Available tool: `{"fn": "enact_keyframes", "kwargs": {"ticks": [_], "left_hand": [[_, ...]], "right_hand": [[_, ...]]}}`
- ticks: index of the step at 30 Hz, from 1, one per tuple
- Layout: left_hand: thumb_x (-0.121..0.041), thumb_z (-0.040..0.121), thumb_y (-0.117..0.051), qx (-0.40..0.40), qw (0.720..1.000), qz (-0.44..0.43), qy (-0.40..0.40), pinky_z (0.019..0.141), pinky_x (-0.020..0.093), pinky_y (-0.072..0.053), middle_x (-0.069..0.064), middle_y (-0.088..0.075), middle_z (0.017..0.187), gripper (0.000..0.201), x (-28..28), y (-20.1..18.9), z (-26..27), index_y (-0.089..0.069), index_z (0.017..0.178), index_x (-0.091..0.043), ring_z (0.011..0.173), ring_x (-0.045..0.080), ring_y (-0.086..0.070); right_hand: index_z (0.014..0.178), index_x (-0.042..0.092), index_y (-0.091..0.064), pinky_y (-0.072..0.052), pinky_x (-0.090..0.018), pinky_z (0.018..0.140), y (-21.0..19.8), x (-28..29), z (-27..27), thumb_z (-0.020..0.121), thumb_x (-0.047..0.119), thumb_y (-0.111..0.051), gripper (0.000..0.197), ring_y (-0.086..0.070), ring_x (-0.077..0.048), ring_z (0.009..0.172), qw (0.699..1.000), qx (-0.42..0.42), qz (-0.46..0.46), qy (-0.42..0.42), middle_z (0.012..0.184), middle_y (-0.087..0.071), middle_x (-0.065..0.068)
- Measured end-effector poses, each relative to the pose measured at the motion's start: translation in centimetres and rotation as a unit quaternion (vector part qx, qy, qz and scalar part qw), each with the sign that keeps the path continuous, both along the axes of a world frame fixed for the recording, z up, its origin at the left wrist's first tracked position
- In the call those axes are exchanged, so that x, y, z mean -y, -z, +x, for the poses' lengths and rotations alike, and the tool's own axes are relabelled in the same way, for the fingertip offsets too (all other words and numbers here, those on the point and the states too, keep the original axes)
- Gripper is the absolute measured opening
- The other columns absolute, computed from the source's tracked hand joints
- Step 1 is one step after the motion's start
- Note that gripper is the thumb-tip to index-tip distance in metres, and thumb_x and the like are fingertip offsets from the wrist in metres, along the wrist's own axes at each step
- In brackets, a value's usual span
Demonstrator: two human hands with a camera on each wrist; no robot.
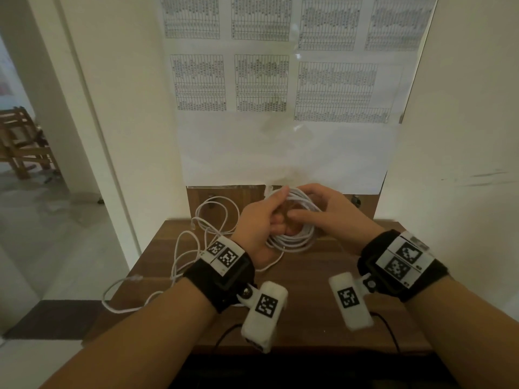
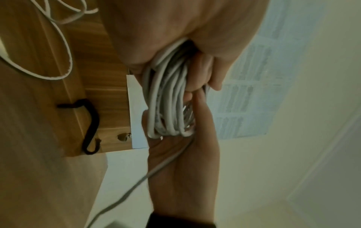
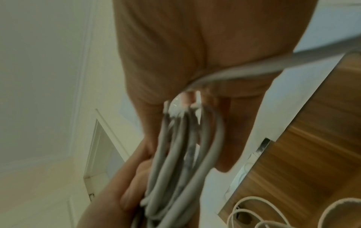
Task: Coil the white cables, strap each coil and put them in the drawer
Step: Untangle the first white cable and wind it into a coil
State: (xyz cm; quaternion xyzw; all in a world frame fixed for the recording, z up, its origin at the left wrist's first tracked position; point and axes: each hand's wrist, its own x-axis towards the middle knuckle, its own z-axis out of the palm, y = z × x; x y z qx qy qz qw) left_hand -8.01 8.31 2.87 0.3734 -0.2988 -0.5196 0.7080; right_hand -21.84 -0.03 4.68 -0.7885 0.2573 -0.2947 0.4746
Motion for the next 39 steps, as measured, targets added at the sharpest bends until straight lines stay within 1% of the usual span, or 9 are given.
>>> {"fn": "enact_keyframes", "kwargs": {"ticks": [3,9,13,15,17,19,27,34,39], "left_hand": [[-0.034,0.099,-0.059,-0.028,0.999,0.01,-0.029,0.043,0.019,-0.036,-0.01,-0.029,0.046,0.03,-0.3,-0.8,1.5,-0.053,0.076,-0.016,0.032,0.003,-0.027],[-0.035,0.099,-0.06,-0.114,0.99,0.006,-0.087,0.043,0.018,-0.039,-0.01,-0.024,0.042,0.038,-0.1,-1.6,3.7,-0.043,0.067,-0.021,0.032,0.005,-0.026],[-0.034,0.098,-0.061,-0.195,0.97,0.003,-0.143,0.037,0.02,-0.04,-0.008,-0.028,0.043,0.039,0.0,-2.3,5.9,-0.044,0.066,-0.02,0.033,0.006,-0.033],[-0.034,0.096,-0.065,-0.213,0.96,0.011,-0.182,0.05,0.025,-0.052,-0.007,-0.03,0.045,0.038,0.3,-2.3,7.0,-0.046,0.067,-0.019,0.035,0.008,-0.034],[-0.036,0.093,-0.069,-0.214,0.954,0.018,-0.209,0.083,0.035,-0.058,-0.006,-0.033,0.046,0.037,0.6,-2.1,7.6,-0.049,0.068,-0.018,0.039,0.01,-0.038],[-0.035,0.092,-0.071,-0.179,0.955,0.025,-0.235,0.098,0.044,-0.053,-0.004,-0.039,0.044,0.037,0.7,-1.9,7.4,-0.053,0.066,-0.016,0.04,0.012,-0.044],[-0.016,0.091,-0.07,0.152,0.937,0.022,-0.315,0.07,0.036,-0.052,-0.003,-0.06,0.059,0.024,1.0,-0.7,4.7,-0.063,0.069,-0.017,0.061,0.016,-0.058],[-0.025,0.097,-0.065,0.421,0.881,-0.029,-0.212,0.055,0.016,-0.049,0.0,-0.064,0.077,0.012,0.9,0.4,2.2,-0.06,0.096,-0.015,0.055,-0.002,-0.057],[-0.072,0.085,-0.052,0.281,0.957,0.013,-0.067,0.086,0.049,-0.058,0.028,-0.071,0.104,0.079,1.1,0.5,2.0,-0.069,0.113,-0.001,0.093,0.037,-0.072]], "right_hand": [[0.124,0.034,-0.059,-0.062,-0.036,0.077,-0.1,0.4,-1.2,0.07,0.054,-0.077,0.06,-0.073,-0.014,0.093,0.998,-0.046,-0.041,-0.003,0.111,-0.071,0.005],[0.111,0.027,-0.062,-0.052,-0.018,0.059,1.6,2.1,-2.6,0.088,0.029,-0.074,0.026,-0.07,-0.005,0.065,0.987,-0.053,-0.111,0.099,0.085,-0.073,0.002],[0.102,0.029,-0.061,-0.051,-0.022,0.059,3.0,3.1,-3.5,0.088,0.031,-0.074,0.019,-0.066,-0.005,0.063,0.972,-0.105,-0.154,0.141,0.081,-0.07,0.003],[0.094,0.031,-0.063,-0.056,-0.03,0.066,3.3,3.4,-3.9,0.087,0.032,-0.075,0.014,-0.066,-0.01,0.072,0.967,-0.092,-0.169,0.166,0.083,-0.069,0.005],[0.087,0.032,-0.067,-0.055,-0.031,0.07,3.2,3.2,-3.8,0.087,0.032,-0.075,0.008,-0.063,-0.011,0.078,0.959,-0.08,-0.201,0.183,0.082,-0.067,0.009],[0.089,0.032,-0.07,-0.05,-0.023,0.068,2.8,2.6,-3.4,0.09,0.033,-0.071,0.002,-0.059,-0.002,0.079,0.946,-0.109,-0.256,0.167,0.082,-0.064,0.016],[0.108,0.03,-0.069,-0.058,-0.033,0.078,1.2,0.5,-1.3,0.1,0.042,-0.052,0.022,-0.065,-0.008,0.09,0.876,-0.252,-0.409,0.038,0.098,-0.071,0.013],[0.104,0.027,-0.068,-0.05,-0.032,0.068,0.0,-1.0,-0.2,0.102,0.04,-0.049,0.022,-0.051,0.0,0.068,0.9,-0.194,-0.39,-0.014,0.074,-0.053,0.021],[0.091,0.022,-0.072,-0.05,-0.023,0.066,-1.2,-1.1,0.6,0.099,0.031,-0.06,0.017,-0.062,-0.003,0.07,0.955,-0.014,-0.296,0.012,0.076,-0.067,0.013]]}}
